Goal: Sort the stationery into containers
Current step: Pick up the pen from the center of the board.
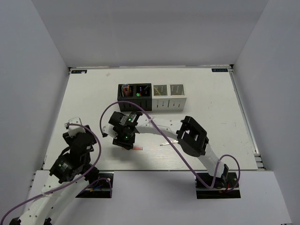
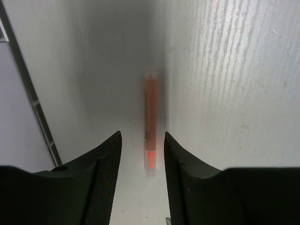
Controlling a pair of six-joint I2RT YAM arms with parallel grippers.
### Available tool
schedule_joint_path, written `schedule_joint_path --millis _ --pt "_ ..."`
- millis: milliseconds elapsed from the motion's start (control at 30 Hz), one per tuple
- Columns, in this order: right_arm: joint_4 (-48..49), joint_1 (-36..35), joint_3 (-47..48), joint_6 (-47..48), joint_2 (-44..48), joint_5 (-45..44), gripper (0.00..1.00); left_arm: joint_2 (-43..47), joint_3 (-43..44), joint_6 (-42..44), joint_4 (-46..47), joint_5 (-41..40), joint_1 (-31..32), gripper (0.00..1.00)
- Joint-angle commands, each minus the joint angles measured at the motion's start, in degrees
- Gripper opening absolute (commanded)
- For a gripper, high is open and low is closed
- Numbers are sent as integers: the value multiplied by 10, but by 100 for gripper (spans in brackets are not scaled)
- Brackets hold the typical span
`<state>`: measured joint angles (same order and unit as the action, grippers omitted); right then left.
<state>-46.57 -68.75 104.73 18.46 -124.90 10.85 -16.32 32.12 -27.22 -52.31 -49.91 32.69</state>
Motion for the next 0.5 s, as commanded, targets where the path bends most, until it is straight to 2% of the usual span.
schedule_joint_path --millis 0,467 --pt "-3 -12 27 -9 -22 -49 45 7 15 -12 -11 -22 -4 72" --pt "7 -24 29 1 -53 -83 45 22 12 -12 -9 -24 -4 72"
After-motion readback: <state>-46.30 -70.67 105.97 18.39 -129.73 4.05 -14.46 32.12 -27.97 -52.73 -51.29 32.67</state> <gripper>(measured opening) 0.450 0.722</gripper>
